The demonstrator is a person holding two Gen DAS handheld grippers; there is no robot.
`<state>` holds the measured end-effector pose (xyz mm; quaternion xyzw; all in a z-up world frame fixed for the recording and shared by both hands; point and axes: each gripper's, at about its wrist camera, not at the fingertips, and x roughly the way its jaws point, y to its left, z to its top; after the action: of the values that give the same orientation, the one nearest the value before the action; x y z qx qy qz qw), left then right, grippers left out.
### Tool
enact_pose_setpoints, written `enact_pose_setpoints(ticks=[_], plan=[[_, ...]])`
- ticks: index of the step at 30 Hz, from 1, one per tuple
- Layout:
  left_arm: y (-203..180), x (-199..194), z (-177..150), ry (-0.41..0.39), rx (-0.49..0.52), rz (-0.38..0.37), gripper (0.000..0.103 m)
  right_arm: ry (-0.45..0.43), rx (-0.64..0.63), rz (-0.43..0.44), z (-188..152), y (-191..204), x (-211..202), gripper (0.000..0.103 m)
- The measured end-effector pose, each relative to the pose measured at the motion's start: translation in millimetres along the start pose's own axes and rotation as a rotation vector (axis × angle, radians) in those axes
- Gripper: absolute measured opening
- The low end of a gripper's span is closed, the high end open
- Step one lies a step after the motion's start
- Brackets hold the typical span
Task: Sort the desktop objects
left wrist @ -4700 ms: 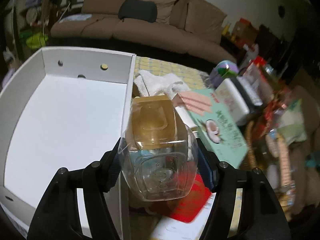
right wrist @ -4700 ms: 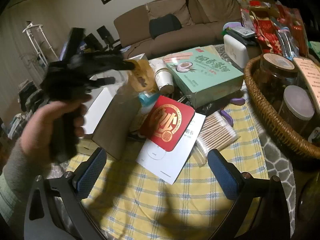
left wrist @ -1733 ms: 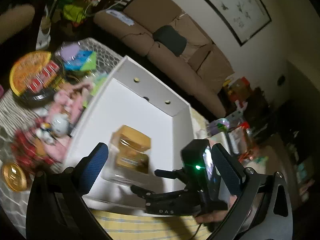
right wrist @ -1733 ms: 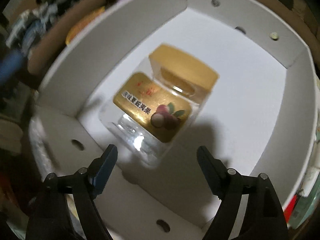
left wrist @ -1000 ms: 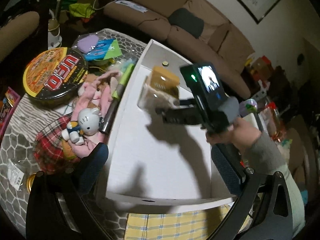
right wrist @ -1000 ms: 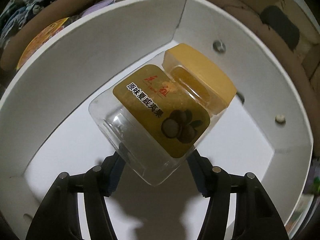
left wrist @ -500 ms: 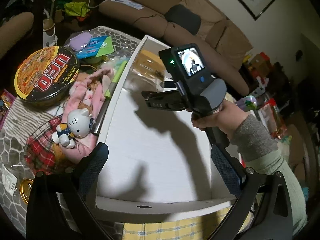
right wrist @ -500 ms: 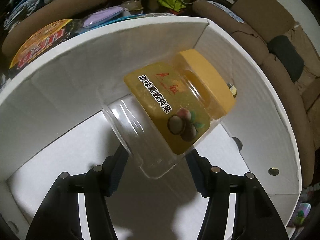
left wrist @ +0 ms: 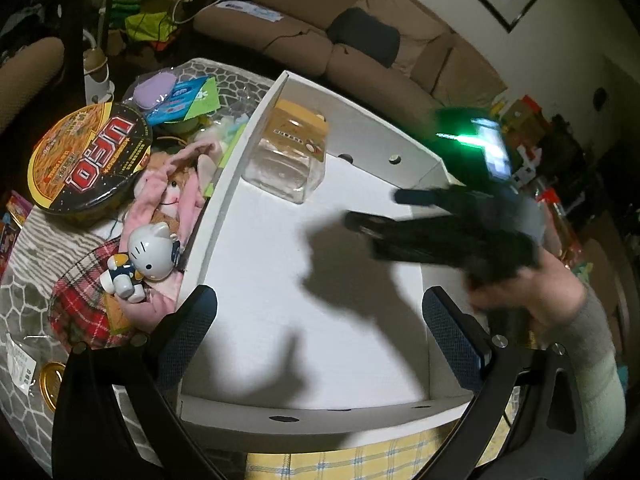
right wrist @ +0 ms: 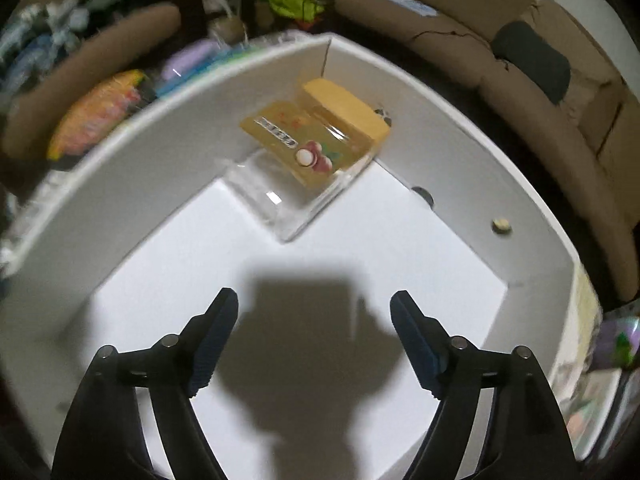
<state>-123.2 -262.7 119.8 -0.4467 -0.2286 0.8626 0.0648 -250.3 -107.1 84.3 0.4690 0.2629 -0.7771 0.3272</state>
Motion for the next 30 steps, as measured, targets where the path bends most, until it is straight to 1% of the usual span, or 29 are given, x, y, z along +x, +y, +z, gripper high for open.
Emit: enact_pose_setpoints(ticks=[2, 3, 4, 6, 8, 10, 11, 13, 16, 20, 21, 23, 24, 26, 28, 29, 30], plan=[[-4, 0, -1, -0.004, 0.009, 0.008, 0.103, -0.042, 0.026, 0.026, -17, -5, -27, 0.088], [-5, 0, 0, -0.005, 0.015, 0.011, 0.103, -0.068, 0.046, 0.048, -20, -18, -36, 0.09], [-9, 0, -1, -0.009, 0.028, 0.017, 0.103, -0.085, 0.061, 0.062, -28, -22, -45, 0.091], [-15, 3, -1, -0.008, 0.053, 0.044, 0.103, -0.118, 0.108, 0.099, -47, -29, -65, 0.094], [-24, 8, -2, -0.009, 0.096, 0.09, 0.103, -0.139, 0.163, 0.14, -70, -35, -82, 0.094], [-34, 14, -5, -0.006, 0.138, 0.147, 0.103, -0.15, 0.203, 0.165, -91, -41, -93, 0.094], [-38, 16, -6, -0.007, 0.153, 0.163, 0.103, -0.155, 0.222, 0.173, -98, -44, -98, 0.094], [-48, 20, -9, -0.009, 0.176, 0.177, 0.103, -0.17, 0.255, 0.179, -117, -48, -111, 0.094], [-61, 25, -13, -0.006, 0.201, 0.172, 0.103, -0.209, 0.294, 0.176, -140, -56, -125, 0.094], [-80, 30, -21, -0.006, 0.234, 0.179, 0.103, -0.265, 0.355, 0.128, -183, -69, -152, 0.094], [-85, 30, -24, -0.012, 0.242, 0.172, 0.103, -0.284, 0.381, 0.104, -197, -75, -159, 0.094], [-97, 24, -30, -0.058, 0.255, 0.142, 0.103, -0.326, 0.455, 0.062, -227, -90, -172, 0.094], [-103, 18, -33, -0.087, 0.263, 0.11, 0.103, -0.342, 0.491, 0.052, -239, -96, -177, 0.095], [-119, 9, -39, -0.137, 0.268, -0.006, 0.103, -0.38, 0.612, 0.027, -272, -115, -185, 0.097], [-129, 9, -40, -0.133, 0.243, -0.085, 0.103, -0.41, 0.771, 0.036, -307, -136, -187, 0.099], [-136, 14, -39, -0.106, 0.226, -0.117, 0.103, -0.417, 0.842, 0.058, -320, -146, -185, 0.099], [-141, 18, -38, -0.086, 0.217, -0.13, 0.103, -0.418, 0.922, 0.092, -335, -157, -180, 0.099]])
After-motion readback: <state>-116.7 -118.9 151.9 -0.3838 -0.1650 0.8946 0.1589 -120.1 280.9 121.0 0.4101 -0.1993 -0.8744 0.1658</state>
